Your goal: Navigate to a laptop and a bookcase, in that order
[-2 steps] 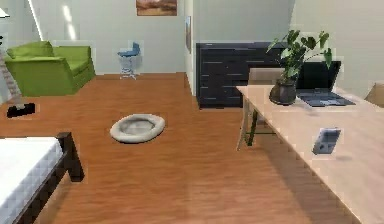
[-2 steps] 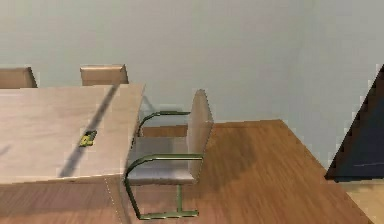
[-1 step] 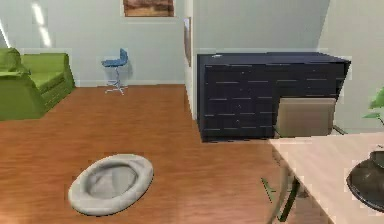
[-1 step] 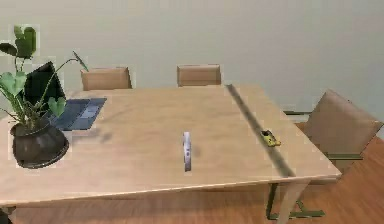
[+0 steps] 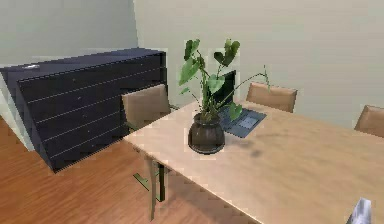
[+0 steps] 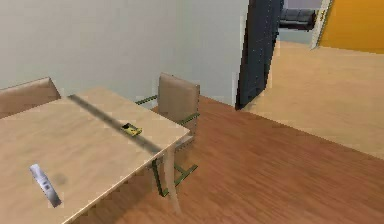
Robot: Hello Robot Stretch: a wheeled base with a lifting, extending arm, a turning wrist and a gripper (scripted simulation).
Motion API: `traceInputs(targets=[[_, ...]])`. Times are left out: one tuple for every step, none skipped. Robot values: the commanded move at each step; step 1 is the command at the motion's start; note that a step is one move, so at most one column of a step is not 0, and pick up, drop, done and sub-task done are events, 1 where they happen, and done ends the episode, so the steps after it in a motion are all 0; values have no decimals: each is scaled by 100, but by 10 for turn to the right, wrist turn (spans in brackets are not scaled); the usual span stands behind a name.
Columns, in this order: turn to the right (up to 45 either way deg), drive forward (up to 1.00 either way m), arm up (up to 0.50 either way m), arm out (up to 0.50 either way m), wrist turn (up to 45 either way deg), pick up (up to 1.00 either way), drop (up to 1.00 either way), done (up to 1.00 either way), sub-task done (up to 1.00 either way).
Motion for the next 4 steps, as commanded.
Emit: traceInputs(targets=[[120, 0, 0, 0, 0, 0, 0, 0, 0], [0, 0, 0, 0, 0, 0, 0, 0, 100], [450, 0, 0, 0, 0, 0, 0, 0, 0], [450, 0, 0, 0, 0, 0, 0, 0, 0]])
